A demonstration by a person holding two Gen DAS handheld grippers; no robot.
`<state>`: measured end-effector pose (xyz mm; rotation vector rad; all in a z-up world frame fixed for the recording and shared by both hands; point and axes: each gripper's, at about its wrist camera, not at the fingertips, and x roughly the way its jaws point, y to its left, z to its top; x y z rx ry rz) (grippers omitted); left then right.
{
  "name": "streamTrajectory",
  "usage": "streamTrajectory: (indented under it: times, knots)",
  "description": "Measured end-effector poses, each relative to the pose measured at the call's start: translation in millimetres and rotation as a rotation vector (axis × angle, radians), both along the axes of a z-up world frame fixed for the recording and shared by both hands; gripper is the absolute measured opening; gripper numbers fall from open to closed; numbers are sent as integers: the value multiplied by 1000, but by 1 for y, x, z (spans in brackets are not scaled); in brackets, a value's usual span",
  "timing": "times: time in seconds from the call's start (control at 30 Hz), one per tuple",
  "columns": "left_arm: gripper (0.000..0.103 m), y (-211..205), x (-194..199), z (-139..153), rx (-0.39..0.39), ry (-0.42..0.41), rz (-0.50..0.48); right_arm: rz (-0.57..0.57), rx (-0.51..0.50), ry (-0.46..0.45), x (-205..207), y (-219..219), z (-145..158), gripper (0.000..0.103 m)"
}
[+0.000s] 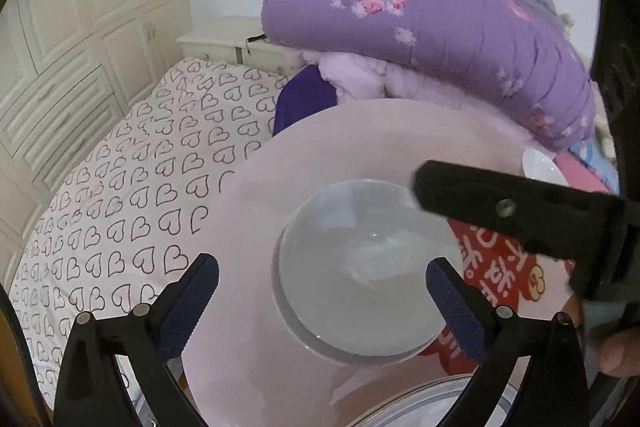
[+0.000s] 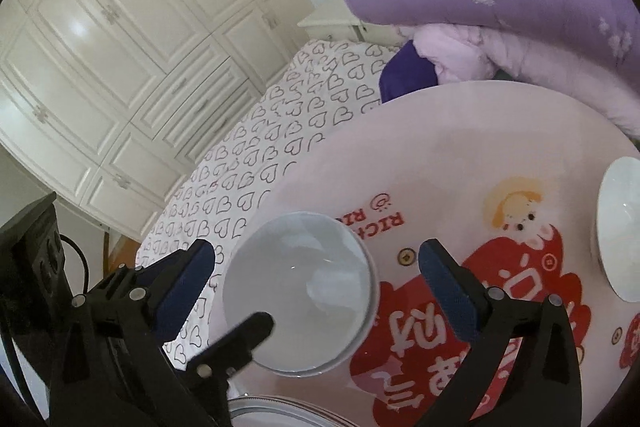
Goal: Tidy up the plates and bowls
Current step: 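Lower the bowl onto the table and open both grippers, then move both grippers toward the remaining white bowls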
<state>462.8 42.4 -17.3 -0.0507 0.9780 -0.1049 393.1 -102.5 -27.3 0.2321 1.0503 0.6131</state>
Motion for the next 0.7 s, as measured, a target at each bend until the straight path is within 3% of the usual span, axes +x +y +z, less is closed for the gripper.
streamTrajectory:
  times: [0.37,0.57,0.7]
  knots:
    - [102,-5,-8,17,-27,-17,62,-48,23,29,-6,-29,-4,103]
    - [102,-7,-22,26,-50,-30,66,-96,-103,-65,-20,-43,7,103]
    - [102,-16,-29,30,-64,-32,59,-131,-43,-63,-27,-64,10,103]
